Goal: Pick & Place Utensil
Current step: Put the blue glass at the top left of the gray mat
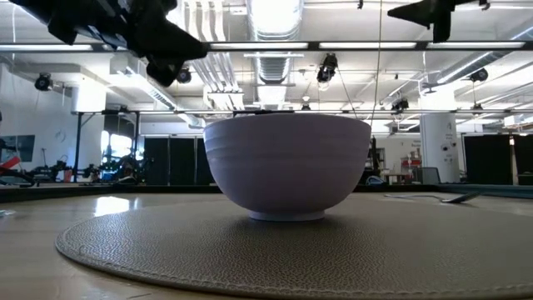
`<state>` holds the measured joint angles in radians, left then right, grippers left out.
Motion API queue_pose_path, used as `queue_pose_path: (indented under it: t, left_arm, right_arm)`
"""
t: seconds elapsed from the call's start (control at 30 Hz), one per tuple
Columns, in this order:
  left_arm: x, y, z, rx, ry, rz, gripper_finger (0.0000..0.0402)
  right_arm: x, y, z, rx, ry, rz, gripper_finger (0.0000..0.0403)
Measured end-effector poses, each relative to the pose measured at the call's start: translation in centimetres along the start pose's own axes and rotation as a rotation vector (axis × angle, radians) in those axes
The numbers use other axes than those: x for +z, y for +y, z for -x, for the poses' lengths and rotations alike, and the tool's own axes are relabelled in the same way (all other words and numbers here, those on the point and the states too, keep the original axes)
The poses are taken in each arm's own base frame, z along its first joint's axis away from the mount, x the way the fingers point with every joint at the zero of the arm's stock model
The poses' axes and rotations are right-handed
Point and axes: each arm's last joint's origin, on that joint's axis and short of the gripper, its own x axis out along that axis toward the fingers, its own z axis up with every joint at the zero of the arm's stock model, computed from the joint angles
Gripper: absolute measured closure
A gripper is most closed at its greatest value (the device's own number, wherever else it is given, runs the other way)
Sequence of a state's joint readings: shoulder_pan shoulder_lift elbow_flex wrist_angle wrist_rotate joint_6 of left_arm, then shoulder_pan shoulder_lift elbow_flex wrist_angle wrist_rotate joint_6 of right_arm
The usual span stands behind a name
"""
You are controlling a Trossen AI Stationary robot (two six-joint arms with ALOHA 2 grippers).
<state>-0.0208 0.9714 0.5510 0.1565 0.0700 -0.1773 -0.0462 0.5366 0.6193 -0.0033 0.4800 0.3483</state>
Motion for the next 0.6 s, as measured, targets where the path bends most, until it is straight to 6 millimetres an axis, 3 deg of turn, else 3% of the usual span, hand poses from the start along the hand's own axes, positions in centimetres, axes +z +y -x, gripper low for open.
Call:
queue_pose_path:
  t: [0.3, 0.6]
  left_arm:
    - [0.4, -0.1, 0.1, -0.003, -0.020, -0.007, 0.0358]
    - [0.3, -0.1, 0.1, -0.002, -0.018, -0.010, 0.0355]
  right_arm:
    - [2.9, 1.4, -1.6, -0.093, 0.103, 0.024, 0.0202]
    - [4.6, 2.0, -3.4, -0.240, 0.278, 0.019, 0.0202]
